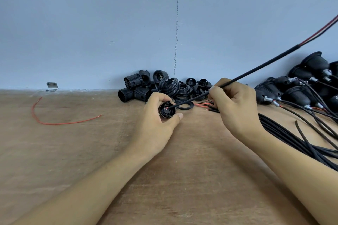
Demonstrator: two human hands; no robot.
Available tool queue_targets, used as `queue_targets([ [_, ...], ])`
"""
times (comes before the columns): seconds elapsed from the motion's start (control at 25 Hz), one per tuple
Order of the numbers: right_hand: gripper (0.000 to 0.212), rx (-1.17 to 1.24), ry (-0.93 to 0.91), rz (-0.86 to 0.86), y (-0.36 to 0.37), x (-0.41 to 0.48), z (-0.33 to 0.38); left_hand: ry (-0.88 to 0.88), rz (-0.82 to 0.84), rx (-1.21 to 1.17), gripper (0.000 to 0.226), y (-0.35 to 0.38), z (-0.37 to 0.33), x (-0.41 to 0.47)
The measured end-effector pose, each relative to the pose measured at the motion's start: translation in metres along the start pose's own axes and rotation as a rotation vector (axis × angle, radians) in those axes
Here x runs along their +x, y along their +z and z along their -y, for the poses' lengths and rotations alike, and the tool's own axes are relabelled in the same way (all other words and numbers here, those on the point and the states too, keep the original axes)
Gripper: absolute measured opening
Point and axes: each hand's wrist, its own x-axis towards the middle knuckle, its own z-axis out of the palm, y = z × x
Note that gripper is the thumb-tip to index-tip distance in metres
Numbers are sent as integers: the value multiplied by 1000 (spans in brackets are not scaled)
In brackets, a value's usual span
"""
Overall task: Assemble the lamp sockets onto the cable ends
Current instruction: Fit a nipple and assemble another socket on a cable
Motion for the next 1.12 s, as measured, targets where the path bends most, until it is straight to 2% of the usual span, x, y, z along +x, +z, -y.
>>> queue_targets([
  [0.24, 22, -81, -68, 11, 2, -4, 0, 65, -103, 117, 33, 0, 0, 1],
  [0.56, 26, -36, -94, 16, 5, -5, 3, 199, -90, 301, 39, -3, -3, -4],
  [0.72, 32, 64, -28, 31, 7, -2, 4, 224, -63, 300, 36, -1, -4, -7],
  [0.84, 37, 73, -48, 53, 5, 0, 8, 242, -17, 268, 46, 0, -6, -9],
  [1.0, 42, 1, -129, 37, 3, 1, 16, 280, 63, 189, 29, 6, -9, -11],
  [1.12, 45, 29, -120, 160, 6, -2, 20, 236, 123, 1, 16, 11, -19, -14],
])
